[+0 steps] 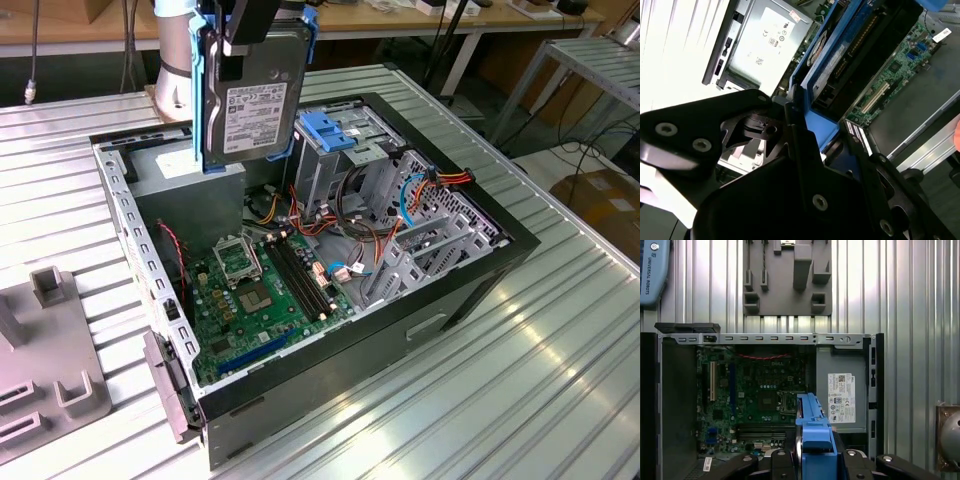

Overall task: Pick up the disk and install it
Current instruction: 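Insert the disk into the insertion slot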

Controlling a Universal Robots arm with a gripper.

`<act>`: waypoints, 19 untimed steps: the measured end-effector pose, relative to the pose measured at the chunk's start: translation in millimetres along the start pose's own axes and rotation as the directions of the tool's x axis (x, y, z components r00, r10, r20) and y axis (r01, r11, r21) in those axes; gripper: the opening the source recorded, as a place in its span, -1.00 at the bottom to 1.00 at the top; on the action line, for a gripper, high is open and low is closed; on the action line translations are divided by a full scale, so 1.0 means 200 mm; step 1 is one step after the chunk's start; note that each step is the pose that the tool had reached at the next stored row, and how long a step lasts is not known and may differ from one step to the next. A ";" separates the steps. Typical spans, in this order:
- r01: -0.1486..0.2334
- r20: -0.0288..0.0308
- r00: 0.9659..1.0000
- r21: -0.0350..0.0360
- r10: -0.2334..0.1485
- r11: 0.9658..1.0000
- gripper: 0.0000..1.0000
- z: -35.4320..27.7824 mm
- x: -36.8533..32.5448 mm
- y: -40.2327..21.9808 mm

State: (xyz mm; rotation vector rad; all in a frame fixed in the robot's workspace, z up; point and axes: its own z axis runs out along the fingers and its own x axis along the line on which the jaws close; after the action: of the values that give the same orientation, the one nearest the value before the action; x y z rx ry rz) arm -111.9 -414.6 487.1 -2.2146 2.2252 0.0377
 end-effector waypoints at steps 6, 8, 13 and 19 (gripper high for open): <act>0.000 0.000 1.000 0.001 0.000 1.000 -0.26 0.004 0.072 -0.001; 0.000 0.000 1.000 0.004 0.000 1.000 -0.26 0.012 0.104 -0.001; -0.004 0.000 1.000 0.017 0.004 1.000 -0.26 0.034 0.126 -0.002; -0.004 0.000 1.000 0.018 0.004 1.000 -0.26 0.034 0.151 -0.006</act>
State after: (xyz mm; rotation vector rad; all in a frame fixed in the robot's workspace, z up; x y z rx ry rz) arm -111.0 -444.7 479.8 -2.2015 2.2212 0.0179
